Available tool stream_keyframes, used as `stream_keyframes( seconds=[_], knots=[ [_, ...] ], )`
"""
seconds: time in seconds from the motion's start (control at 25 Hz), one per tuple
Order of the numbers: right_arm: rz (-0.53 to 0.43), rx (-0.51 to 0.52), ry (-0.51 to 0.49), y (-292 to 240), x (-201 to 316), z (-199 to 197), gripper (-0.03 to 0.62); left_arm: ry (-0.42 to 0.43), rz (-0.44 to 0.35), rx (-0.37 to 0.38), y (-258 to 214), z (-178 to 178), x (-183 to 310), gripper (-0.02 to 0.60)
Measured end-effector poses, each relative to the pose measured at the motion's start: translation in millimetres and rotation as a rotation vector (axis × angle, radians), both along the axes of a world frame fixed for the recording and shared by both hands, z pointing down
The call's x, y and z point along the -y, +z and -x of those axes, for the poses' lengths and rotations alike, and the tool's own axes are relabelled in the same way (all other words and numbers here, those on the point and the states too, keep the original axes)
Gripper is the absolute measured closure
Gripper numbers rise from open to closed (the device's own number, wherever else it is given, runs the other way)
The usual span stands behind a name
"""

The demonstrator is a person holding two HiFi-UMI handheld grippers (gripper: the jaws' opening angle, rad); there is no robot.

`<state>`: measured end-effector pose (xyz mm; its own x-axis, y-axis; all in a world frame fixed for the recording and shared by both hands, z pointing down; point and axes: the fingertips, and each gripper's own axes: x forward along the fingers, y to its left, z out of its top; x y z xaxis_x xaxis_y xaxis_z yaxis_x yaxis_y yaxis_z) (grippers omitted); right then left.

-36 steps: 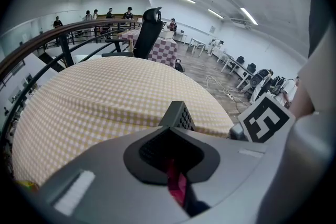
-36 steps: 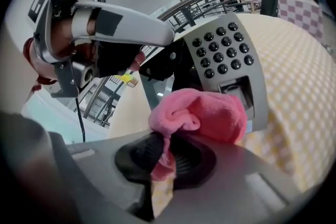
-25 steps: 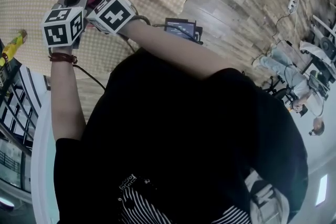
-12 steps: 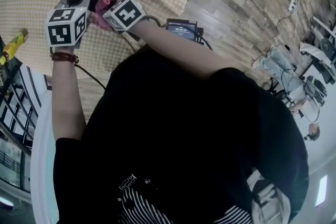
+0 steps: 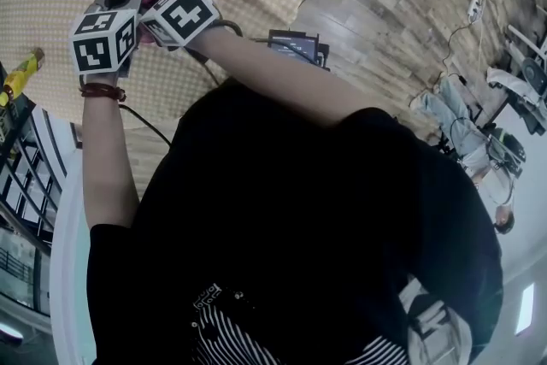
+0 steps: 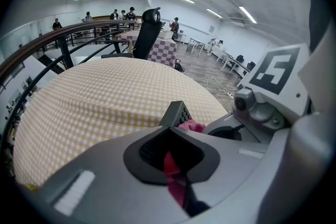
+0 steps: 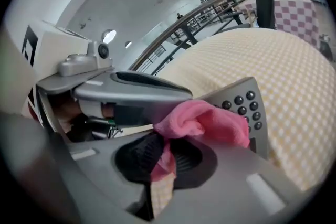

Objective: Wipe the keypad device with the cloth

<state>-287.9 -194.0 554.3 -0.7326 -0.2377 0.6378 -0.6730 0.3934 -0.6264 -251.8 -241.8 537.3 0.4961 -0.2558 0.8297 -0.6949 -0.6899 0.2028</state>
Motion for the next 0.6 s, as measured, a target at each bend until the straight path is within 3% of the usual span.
stream_keyframes(
  seconds=[0.28,0.48,0.6],
  knots=[
    [0.021,-0.031,-0.027,30,-24,-7,0.551,0.011,-0.013,0.014,1,0,-2,0.578],
    [0.114,-0.056,-0.032,67,-46,-21,0.551,0.007,-0.004,0.001,6,3,3,0.578],
    [0.104,-0.087,-0.054,69,-47,-21,0.551,0.006,-0.02,0.015,7,3,4,0.578]
  ],
)
